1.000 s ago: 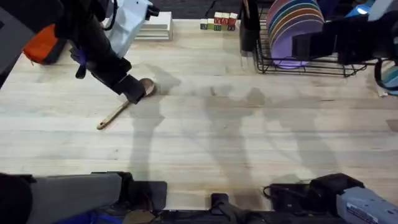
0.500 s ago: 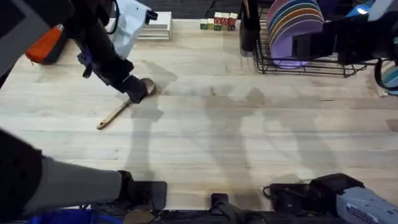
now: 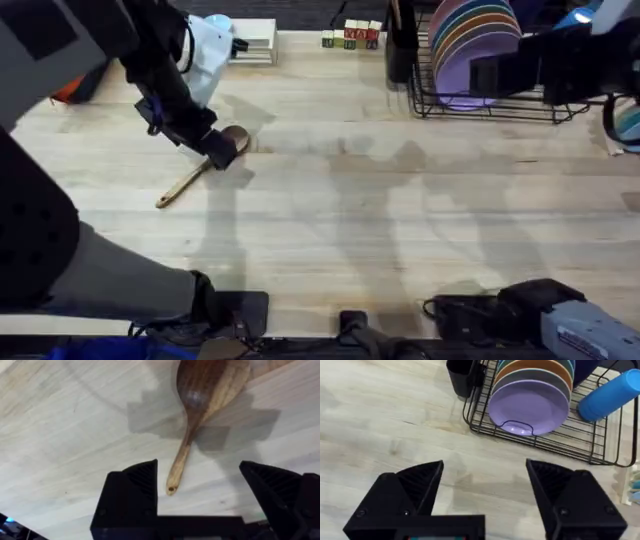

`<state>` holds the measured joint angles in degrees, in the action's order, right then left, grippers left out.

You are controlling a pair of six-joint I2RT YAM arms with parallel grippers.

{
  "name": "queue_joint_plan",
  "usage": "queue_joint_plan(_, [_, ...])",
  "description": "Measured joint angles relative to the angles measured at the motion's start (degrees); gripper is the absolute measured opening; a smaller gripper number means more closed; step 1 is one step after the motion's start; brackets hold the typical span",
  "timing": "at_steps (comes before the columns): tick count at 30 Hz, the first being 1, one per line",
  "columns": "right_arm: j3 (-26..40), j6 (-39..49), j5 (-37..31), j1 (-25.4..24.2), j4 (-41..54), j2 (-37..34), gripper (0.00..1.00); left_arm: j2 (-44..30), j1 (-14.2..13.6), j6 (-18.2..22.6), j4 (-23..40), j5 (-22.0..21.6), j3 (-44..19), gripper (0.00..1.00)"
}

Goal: Pick up the spoon on the table one by one and put them onto the rack

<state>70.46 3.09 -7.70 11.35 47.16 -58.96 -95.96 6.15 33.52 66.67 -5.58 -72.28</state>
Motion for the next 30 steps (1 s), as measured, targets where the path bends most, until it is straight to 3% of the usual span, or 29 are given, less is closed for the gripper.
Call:
queue_joint_plan(17, [0.0,1.9,0.0,0.0,0.0,0.0,0.992,0.0,0.0,2.6,-16.4,0.0,11.8,0.994])
queue_joint_plan(30, [0.0,1.9,0.0,0.0,0.0,0.0,0.992,3.5,0.0,3.6,-21.2,1.0,16.1,0.993])
